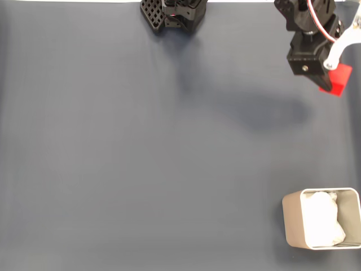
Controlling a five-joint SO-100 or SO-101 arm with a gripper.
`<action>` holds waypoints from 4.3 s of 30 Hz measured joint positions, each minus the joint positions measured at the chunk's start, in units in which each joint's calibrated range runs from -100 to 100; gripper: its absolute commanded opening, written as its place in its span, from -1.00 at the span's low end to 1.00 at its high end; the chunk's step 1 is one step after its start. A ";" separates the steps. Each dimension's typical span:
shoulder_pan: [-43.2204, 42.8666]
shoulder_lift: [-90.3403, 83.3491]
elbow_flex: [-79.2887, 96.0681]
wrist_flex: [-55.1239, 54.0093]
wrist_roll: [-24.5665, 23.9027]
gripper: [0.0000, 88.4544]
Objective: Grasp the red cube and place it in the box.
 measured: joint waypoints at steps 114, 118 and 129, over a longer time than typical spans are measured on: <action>21.88 51.32 -68.54 1.91 -3.86 -1.00; 21.88 51.32 -68.54 1.91 -3.86 -1.00; 21.88 51.32 -68.54 1.91 -4.44 -0.98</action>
